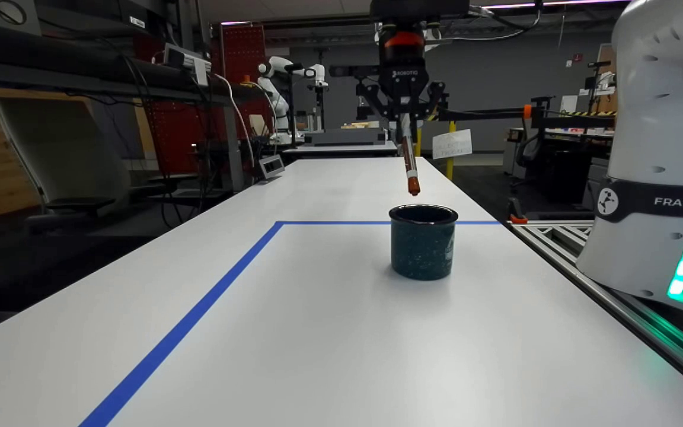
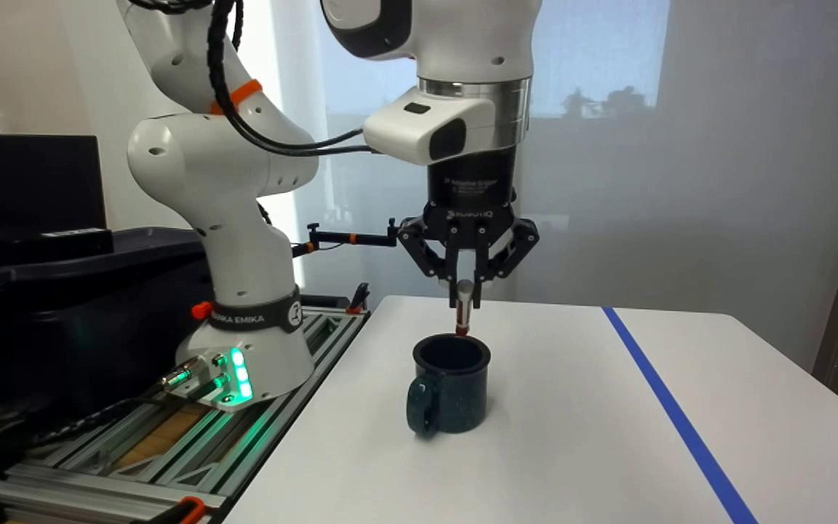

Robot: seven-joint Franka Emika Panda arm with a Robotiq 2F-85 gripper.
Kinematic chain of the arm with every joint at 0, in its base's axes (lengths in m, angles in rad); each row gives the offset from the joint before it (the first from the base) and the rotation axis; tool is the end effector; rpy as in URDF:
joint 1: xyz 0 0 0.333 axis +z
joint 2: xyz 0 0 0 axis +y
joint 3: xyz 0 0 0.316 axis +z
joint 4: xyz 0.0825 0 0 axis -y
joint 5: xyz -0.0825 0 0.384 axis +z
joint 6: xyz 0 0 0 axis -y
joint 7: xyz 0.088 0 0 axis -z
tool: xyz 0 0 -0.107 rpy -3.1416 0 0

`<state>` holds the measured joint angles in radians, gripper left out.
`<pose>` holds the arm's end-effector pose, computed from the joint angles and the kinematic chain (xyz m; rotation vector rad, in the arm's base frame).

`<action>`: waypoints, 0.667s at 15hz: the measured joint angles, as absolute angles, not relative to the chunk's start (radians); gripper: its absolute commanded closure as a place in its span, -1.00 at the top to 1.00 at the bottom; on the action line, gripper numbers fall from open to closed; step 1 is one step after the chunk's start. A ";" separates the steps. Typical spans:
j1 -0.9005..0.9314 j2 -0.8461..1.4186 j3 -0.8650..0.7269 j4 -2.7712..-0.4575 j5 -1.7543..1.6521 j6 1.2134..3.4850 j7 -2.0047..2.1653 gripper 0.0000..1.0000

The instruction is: Take the marker out of the cup

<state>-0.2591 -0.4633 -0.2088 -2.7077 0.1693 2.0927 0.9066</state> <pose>0.3234 -0.1481 0.3565 -2.2056 1.9388 0.3150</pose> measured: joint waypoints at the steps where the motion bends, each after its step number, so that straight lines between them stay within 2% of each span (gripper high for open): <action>1: -0.270 -0.463 -0.208 -2.705 0.176 2.100 0.906 -0.89; 10: -0.246 -0.428 -0.149 -2.745 0.283 2.407 0.866 -0.89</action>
<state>-0.2456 -0.4283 -0.1491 -2.7448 0.2833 2.4071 0.8660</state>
